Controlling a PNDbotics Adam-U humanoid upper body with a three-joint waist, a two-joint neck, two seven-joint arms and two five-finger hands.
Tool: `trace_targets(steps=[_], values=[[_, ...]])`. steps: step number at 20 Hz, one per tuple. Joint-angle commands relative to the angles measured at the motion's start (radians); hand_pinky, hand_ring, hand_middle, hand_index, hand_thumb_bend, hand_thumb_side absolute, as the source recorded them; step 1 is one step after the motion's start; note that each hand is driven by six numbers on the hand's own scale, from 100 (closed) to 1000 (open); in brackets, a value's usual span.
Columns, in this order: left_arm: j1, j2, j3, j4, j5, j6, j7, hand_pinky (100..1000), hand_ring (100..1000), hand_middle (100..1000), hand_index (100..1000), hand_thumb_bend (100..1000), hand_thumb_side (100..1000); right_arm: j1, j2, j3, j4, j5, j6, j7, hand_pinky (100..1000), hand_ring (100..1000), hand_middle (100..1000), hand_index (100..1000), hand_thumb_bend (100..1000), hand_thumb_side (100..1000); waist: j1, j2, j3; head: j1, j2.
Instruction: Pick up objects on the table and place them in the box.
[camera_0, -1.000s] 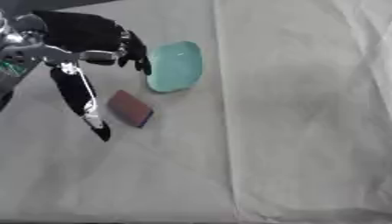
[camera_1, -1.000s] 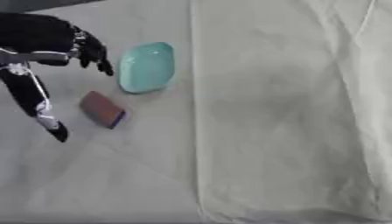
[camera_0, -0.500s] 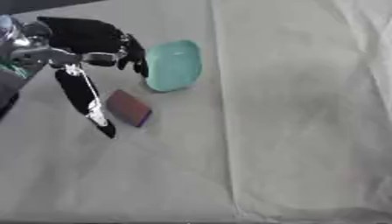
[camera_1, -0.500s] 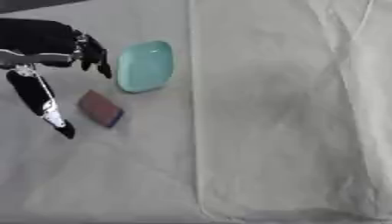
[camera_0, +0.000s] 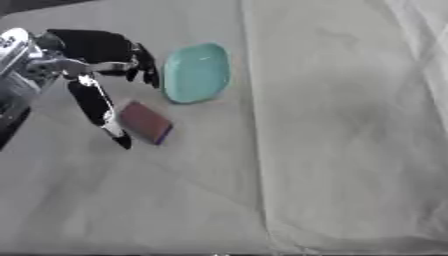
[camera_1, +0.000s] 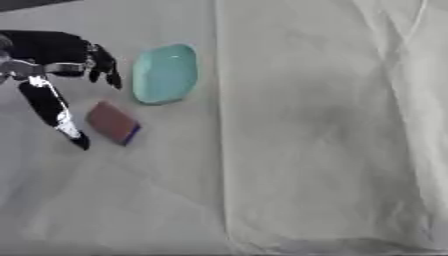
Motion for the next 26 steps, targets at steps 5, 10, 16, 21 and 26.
trace_targets(steps=[5,10,16,21,26], values=[[0.003,0.018,0.009,0.013,-0.011,0.000,0.011,435,546,604,731,827,511,-0.009,-0.010,-0.012,-0.019,0.004,0.000,-0.007,404,497,591,683,100,560,-0.007,-0.017,0.006,0.014,-0.004],[0.012,0.013,0.007,-0.008,-0.003,-0.005,0.041,429,551,618,730,802,509,-0.008,-0.009,-0.013,-0.019,0.005,0.002,-0.008,404,497,591,683,100,560,-0.007,-0.019,0.007,0.011,-0.004],[0.022,-0.003,-0.008,-0.019,-0.003,-0.017,0.072,435,559,622,734,785,510,-0.009,-0.008,-0.013,-0.019,0.006,0.001,-0.008,403,497,590,684,100,560,-0.005,-0.020,0.006,0.010,-0.004],[0.027,-0.021,-0.024,0.004,0.000,-0.024,0.070,435,556,618,728,779,515,-0.010,-0.007,-0.015,-0.019,0.006,0.002,-0.011,402,496,588,685,100,560,-0.003,-0.019,0.001,0.008,-0.004],[0.034,-0.033,-0.040,0.020,0.003,-0.033,0.067,435,555,617,724,776,517,-0.012,-0.007,-0.015,-0.019,0.005,0.001,-0.012,403,496,588,685,100,560,-0.002,-0.017,-0.003,0.007,-0.004]])
